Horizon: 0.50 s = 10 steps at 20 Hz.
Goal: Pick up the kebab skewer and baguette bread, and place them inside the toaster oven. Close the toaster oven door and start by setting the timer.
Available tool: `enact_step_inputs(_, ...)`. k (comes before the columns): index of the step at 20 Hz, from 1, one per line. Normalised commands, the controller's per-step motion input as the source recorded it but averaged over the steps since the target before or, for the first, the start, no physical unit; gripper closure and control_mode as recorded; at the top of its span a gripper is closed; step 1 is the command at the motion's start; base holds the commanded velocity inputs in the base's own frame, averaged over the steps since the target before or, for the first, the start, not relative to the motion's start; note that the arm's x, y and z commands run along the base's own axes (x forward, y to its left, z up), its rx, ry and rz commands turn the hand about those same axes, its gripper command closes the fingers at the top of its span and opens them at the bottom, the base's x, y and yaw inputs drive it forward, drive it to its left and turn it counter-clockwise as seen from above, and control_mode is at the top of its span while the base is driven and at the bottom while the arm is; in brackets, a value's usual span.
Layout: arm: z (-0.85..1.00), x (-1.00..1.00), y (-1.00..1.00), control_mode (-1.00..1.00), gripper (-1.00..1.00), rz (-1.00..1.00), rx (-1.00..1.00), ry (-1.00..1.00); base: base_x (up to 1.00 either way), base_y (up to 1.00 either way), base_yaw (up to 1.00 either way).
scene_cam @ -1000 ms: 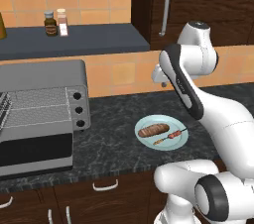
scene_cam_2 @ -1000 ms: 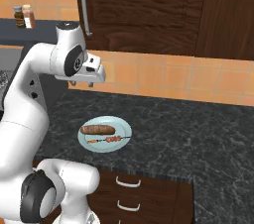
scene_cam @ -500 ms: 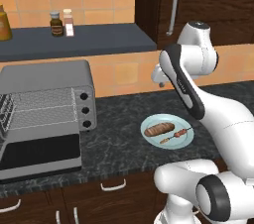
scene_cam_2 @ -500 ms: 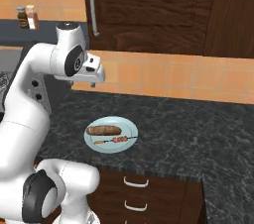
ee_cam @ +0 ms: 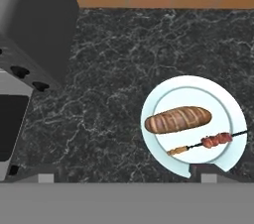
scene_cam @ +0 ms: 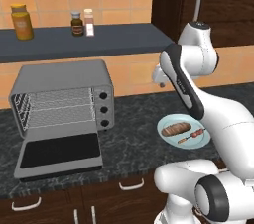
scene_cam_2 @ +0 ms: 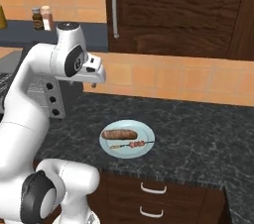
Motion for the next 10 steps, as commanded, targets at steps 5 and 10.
enact_step_inputs(5, 0.0, 0.0, 0.0, 1.0, -1.0, 0.0, 0.0, 0.0, 0.36, 0.04, 0.11)
enact_step_inputs(10, 0.0, 0.0, 0.0, 1.0, -1.0, 0.0, 0.0, 0.0, 0.4, 0.06, -0.01)
